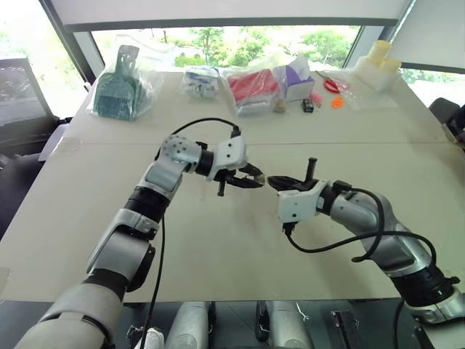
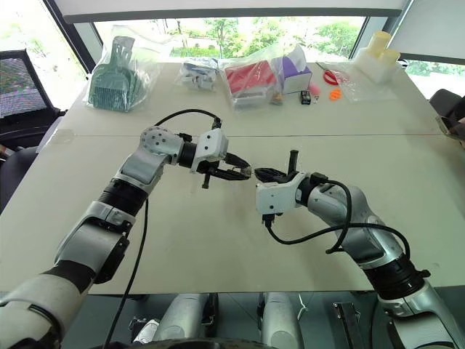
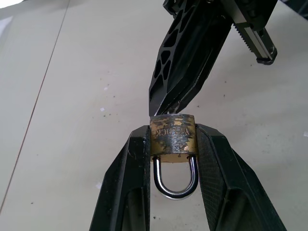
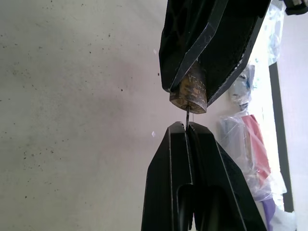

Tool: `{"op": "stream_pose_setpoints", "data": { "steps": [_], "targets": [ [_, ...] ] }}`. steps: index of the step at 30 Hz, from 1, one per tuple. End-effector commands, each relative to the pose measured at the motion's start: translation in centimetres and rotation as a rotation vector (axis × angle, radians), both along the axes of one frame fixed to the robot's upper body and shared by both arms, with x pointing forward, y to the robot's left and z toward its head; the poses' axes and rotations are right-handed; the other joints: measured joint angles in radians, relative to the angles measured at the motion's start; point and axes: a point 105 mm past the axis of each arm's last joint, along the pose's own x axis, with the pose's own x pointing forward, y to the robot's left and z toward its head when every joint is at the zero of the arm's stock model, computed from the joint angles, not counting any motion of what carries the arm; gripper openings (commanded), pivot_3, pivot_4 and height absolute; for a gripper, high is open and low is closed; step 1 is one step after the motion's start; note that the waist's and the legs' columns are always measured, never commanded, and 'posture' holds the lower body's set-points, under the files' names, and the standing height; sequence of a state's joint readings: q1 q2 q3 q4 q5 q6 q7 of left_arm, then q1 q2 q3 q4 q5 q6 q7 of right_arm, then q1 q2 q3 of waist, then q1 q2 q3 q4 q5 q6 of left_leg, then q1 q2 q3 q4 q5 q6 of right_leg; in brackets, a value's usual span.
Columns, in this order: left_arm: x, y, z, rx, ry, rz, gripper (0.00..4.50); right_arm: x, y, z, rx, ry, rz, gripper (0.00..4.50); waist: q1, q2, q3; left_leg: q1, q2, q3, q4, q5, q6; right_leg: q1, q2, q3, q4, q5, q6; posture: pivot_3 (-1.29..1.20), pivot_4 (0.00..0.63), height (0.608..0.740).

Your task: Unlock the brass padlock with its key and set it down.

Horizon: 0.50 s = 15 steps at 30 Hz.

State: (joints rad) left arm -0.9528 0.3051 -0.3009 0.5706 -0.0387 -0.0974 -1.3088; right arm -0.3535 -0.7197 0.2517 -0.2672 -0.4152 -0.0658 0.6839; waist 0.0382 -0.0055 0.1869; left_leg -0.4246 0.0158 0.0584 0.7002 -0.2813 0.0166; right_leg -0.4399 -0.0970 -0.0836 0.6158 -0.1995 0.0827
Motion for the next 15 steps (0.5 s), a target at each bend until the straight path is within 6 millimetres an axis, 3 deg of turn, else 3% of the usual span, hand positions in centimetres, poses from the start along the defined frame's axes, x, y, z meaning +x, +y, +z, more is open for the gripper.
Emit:
{"op": "stream_pose_setpoints", "data": {
  "steps": [1,5,7,11,12,14,15],
  "targets": [
    [0.3,-0.9,2.1,-0.04,-0.184,-0.014,0.74,-1.3,2.4,0.7,0.068,0.118,0.083,0.03,-0.001,0.0,0.0,0.0,0.0,0.0,0.0,0.0,0.0,0.0,0.0,0.0,0.0,0.0,0.0,0.0,0.15,0.74],
    [0.2,-0.9,1.8,-0.024,-0.264,-0.047,0.74,-1.2,2.6,0.4,0.146,0.322,0.044,0.03,-0.001,0.0,0.0,0.0,0.0,0.0,0.0,0.0,0.0,0.0,0.0,0.0,0.001,0.0,0.0,0.0,0.15,0.74],
    [0.3,-0.7,1.6,-0.024,-0.249,-0.045,0.74,-0.8,2.7,0.9,0.146,0.299,0.049,0.03,0.0,0.0,0.0,0.001,0.0,0.0,0.0,0.0,0.0,0.0,0.0,0.0,0.001,0.0,0.0,0.0,0.15,0.74],
    [0.5,-0.2,1.8,-0.053,-0.143,-0.033,0.74,-0.1,2.6,2.7,0.073,0.073,0.102,0.03,-0.001,0.0,0.0,0.0,0.0,0.0,0.0,0.0,0.0,0.0,0.0,0.0,0.001,0.0,0.0,0.0,0.15,0.74],
    [0.3,0.4,1.6,-0.035,-0.086,-0.042,0.74,0.1,2.3,3.0,-0.026,-0.079,0.143,0.03,-0.001,0.0,0.0,0.0,0.0,0.0,0.0,0.0,0.0,0.0,0.0,0.0,0.001,0.0,0.0,0.0,0.15,0.74],
    [-0.4,1.3,1.5,-0.009,-0.026,-0.101,0.74,0.2,1.8,3.0,-0.075,-0.214,0.197,0.03,-0.002,0.0,0.0,0.0,0.0,0.0,0.0,0.0,0.0,0.0,0.0,0.0,0.001,0.0,0.0,0.0,0.15,0.74],
    [-0.5,1.5,1.6,-0.012,0.008,-0.105,0.74,0.1,1.5,2.9,-0.075,-0.251,0.218,0.28,-0.004,0.0,0.0,0.0,0.0,0.001,0.0,0.0,0.0,0.0,0.0,0.0,0.001,0.0,0.0,0.0,0.15,0.74]
  ]
}}
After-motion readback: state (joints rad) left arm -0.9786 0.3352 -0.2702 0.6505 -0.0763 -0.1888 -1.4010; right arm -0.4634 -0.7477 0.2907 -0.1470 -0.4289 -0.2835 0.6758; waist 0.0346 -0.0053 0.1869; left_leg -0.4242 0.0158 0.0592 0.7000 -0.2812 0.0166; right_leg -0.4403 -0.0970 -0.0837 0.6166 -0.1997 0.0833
